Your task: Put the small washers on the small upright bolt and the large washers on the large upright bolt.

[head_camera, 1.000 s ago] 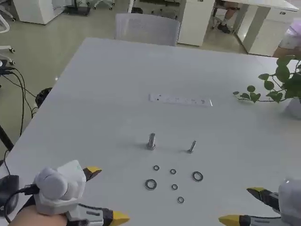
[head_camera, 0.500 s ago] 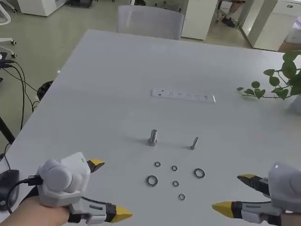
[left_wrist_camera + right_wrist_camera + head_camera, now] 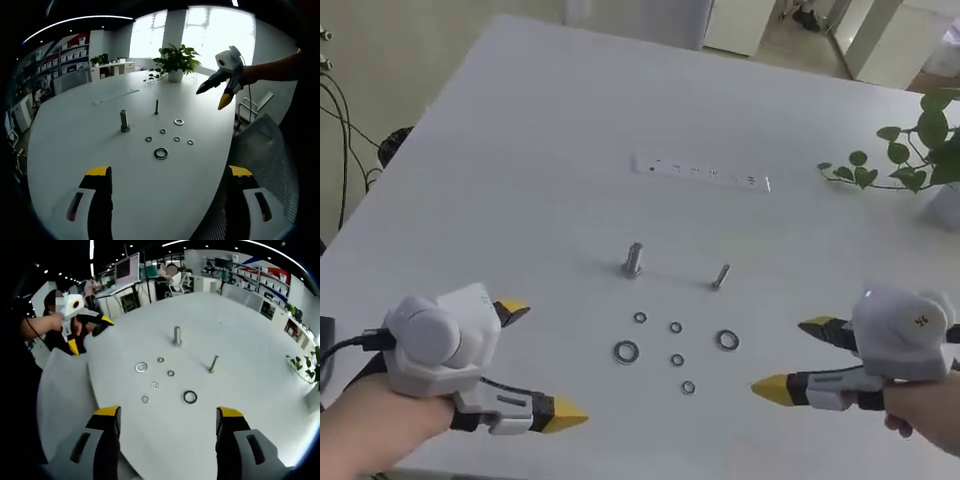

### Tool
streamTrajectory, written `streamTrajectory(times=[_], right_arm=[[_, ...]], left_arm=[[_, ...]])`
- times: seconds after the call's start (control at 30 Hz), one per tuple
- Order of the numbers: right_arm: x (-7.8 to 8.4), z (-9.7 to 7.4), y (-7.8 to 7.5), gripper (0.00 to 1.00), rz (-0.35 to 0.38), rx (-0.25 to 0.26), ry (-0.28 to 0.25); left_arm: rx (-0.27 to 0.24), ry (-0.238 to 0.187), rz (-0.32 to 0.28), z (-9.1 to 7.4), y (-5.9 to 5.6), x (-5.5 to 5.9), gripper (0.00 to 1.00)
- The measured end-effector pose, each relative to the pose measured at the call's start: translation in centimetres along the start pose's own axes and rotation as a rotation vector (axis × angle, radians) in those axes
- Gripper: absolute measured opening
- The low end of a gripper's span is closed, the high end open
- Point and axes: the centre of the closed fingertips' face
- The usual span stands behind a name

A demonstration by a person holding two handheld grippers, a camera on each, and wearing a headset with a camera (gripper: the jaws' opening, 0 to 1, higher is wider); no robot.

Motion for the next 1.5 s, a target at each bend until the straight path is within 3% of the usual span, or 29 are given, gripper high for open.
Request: streamTrajectory(times=[0.1,0.23,0.4,0.5,0.77,1.03,1.13,1.23,1.5], right_arm=[[0.3,0.6,0.4,0.76,-0.094,-0.029,0.065],[-0.1,1.7,0.7,0.70,-0.103,-0.061,0.076],[-1.4,3.3,0.9,0.66,-0.166,-0.105,0.093],[-1.9,4.0,0.5,0.58,-0.215,-0.127,0.127],[-4.4,6.4,-0.5,0.56,-0.271,-0.149,0.112],[-4.6,8.0,-0.6,0.55,-0.318,-0.197,0.128],[-3.7,8.4,-1.0,0.53,-0.379,-0.213,0.179],[-4.0,8.9,-1.6,0.53,-0.368,-0.209,0.168],[-4.1,10.3,-1.9,0.49,-0.421,-0.242,0.199]], left_arm=[[0.008,-0.003,0.000,0.1,-0.3,0.1,0.94],[0.003,0.007,-0.006,0.0,-0.3,0.4,0.93],[-0.017,0.004,-0.008,0.0,0.1,0.0,0.93],[-0.020,-0.002,-0.033,0.1,0.1,-0.1,0.92],[-0.008,0.042,0.017,0.2,-0.6,0.9,0.91],[-0.010,0.042,0.006,0.6,-0.9,0.8,0.91],[-0.011,0.040,0.007,0.6,-0.9,0.7,0.90],[-0.017,0.047,0.015,0.6,-0.8,0.8,0.90],[-0.025,0.036,-0.006,1.1,-1.0,1.3,0.91]])
Point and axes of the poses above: the centre of the closed fingertips' face, and the gripper's own axes: z roughly forward along the fingers, y roughly to its left, x roughly out of its underside, and after that the axes turned 13 degrees about -z, right-handed
